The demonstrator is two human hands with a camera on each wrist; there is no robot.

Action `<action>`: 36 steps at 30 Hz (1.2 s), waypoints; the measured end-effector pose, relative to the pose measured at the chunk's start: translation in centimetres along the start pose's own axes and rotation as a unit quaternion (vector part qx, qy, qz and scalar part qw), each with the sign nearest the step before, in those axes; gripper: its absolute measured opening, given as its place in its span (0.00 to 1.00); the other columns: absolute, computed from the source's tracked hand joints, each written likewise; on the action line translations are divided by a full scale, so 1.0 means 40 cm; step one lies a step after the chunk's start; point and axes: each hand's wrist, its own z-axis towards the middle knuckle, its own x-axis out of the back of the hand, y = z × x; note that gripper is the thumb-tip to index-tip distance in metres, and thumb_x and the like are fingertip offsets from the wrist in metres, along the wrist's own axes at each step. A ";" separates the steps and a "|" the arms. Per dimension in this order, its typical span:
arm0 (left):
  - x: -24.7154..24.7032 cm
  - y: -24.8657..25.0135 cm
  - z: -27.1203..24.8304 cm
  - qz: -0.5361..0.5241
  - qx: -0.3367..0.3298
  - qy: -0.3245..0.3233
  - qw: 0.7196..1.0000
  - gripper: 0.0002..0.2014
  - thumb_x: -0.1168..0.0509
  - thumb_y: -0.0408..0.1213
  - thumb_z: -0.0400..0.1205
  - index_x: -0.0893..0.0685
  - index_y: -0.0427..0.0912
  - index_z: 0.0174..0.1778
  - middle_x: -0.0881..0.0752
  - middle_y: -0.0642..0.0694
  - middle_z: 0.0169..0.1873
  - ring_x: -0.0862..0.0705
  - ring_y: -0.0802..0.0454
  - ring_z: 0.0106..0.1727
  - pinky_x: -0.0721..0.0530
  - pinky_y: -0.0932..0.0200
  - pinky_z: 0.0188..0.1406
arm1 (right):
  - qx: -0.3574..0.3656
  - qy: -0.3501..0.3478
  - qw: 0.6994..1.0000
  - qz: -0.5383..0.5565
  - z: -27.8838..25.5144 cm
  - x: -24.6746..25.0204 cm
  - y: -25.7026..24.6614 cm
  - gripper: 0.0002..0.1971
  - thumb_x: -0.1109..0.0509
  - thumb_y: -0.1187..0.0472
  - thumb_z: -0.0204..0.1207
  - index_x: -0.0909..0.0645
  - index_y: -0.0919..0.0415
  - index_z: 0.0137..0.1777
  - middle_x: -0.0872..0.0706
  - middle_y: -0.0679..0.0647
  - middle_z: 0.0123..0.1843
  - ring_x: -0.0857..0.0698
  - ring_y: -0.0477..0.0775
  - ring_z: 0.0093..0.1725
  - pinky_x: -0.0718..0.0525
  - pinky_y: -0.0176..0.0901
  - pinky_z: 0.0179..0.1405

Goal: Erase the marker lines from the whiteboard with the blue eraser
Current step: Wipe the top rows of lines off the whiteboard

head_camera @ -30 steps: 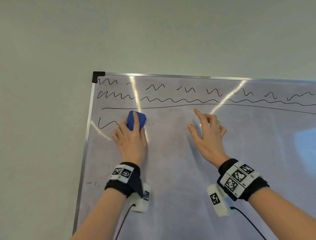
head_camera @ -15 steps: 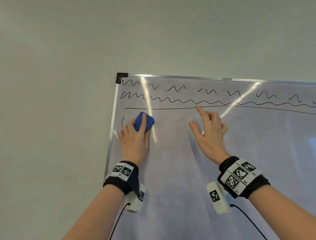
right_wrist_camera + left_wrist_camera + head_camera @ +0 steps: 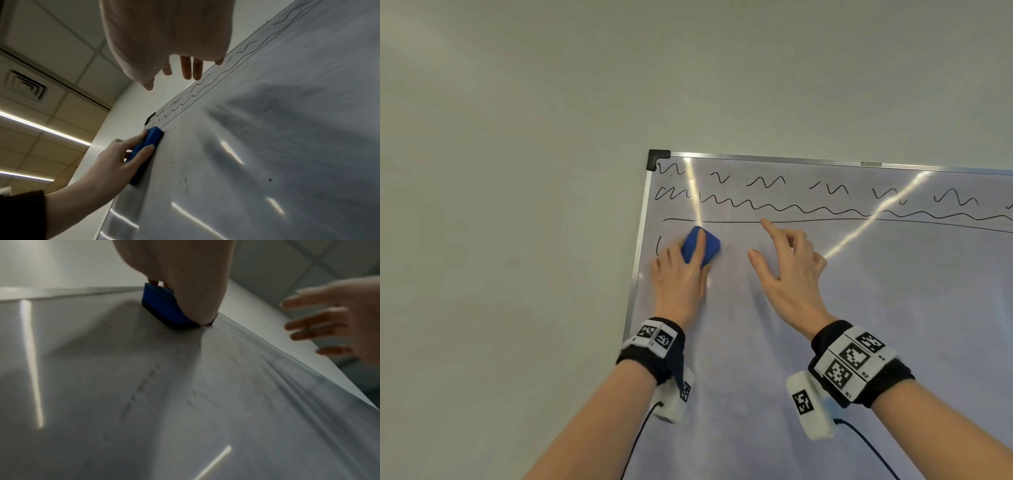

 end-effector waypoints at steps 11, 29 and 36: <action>0.027 -0.062 -0.091 0.014 0.170 -0.028 0.985 0.31 0.31 0.45 0.79 0.30 0.45 0.78 0.21 0.35 0.55 0.25 0.39 0.46 0.27 0.47 0.43 | -0.001 -0.023 1.000 0.013 -0.032 -0.015 -0.007 0.26 0.45 0.42 0.78 0.36 0.42 0.77 0.35 0.44 0.57 0.35 0.44 0.59 0.50 0.42 0.62; 0.006 0.089 0.098 0.009 0.145 -0.072 0.987 0.31 0.28 0.48 0.75 0.26 0.42 0.73 0.20 0.37 0.44 0.23 0.41 0.40 0.25 0.50 0.40 | 0.011 -0.005 1.000 -0.003 0.002 0.090 0.072 0.27 0.44 0.42 0.78 0.36 0.42 0.77 0.34 0.46 0.56 0.36 0.40 0.57 0.49 0.43 0.64; 0.021 -0.077 0.096 0.048 0.029 -0.051 0.997 0.31 0.26 0.45 0.74 0.23 0.39 0.72 0.20 0.31 0.46 0.21 0.36 0.41 0.25 0.47 0.38 | 0.013 -0.011 1.000 0.003 0.008 0.119 0.096 0.26 0.42 0.44 0.80 0.37 0.42 0.78 0.34 0.46 0.57 0.38 0.39 0.56 0.49 0.43 0.63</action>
